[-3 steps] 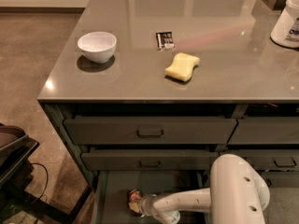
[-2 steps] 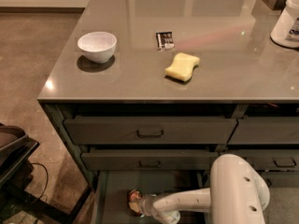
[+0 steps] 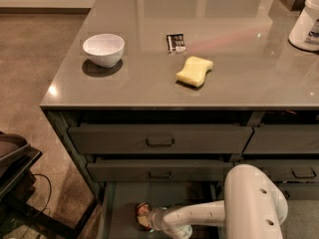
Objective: Pick coke can from bottom drawer and place on counter
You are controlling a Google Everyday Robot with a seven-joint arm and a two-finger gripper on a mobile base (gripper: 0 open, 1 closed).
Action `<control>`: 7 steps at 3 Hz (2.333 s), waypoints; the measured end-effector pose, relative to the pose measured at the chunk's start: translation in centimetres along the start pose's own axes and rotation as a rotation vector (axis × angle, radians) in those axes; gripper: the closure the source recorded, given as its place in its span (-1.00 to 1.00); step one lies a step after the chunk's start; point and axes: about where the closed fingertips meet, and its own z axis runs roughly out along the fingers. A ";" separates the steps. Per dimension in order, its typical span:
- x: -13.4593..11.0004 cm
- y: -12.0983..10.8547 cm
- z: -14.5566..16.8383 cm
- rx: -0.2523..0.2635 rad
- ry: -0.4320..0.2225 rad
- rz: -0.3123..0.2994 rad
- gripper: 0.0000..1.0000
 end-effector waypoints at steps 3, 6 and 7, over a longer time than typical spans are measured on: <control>0.9 2.3 -4.4 -0.197 0.053 -0.074 1.00; 2.0 -0.4 -12.6 -0.188 -0.035 0.017 1.00; 1.1 -0.1 -14.2 -0.165 -0.045 -0.010 1.00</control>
Offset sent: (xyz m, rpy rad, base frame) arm -0.0270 -0.0156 0.0347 0.0568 0.1324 0.2726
